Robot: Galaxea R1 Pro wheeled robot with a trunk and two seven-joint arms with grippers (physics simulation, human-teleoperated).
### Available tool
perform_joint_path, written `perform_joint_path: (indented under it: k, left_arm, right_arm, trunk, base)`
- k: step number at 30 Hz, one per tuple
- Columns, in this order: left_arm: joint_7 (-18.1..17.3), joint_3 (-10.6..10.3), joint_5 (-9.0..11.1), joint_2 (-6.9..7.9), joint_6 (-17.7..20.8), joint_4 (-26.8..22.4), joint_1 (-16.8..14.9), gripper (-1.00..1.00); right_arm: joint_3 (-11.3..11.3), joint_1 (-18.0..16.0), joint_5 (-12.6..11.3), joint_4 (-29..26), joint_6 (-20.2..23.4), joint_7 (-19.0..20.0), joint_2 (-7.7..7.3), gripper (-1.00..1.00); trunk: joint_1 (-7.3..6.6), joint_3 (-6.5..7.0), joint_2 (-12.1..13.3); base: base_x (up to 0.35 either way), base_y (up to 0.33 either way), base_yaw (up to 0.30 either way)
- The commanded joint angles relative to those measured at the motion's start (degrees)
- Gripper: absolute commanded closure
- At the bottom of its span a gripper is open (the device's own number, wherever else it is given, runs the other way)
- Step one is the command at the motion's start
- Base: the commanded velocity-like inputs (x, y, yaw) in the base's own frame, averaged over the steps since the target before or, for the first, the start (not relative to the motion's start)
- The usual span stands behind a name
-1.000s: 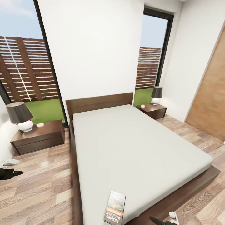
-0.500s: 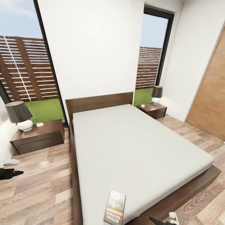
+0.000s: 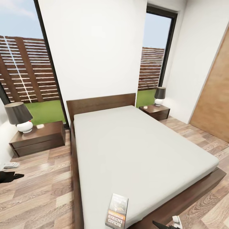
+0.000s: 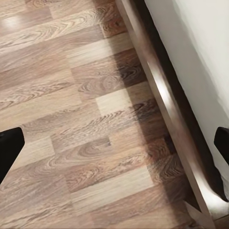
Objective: In the bedroom, move the book from the bed onto either nightstand, and place the two sandals side by side next to the bed.
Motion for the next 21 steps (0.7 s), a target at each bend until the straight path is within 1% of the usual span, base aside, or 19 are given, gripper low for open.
perform_joint_path:
  k: [1, 21]
  left_arm:
    - [0.0, -0.2, 0.5, 0.04, 0.5, -0.1, -0.1, -1.0]
    - [0.0, -0.2, 0.5, 0.11, 0.2, -0.1, -0.1, -1.0]
  right_arm:
    - [-0.5, 0.0, 0.5, 0.0, 0.6, 0.3, 0.02, -1.0]
    - [-0.5, 0.0, 0.4, 0.0, 0.6, 0.5, -0.07, -1.0]
  trunk:
    - [0.23, -0.26, -0.5]
    - [4.63, -3.85, -8.5]
  base:
    - [0.0, 0.0, 0.0]
    - [0.0, 0.0, 0.0]
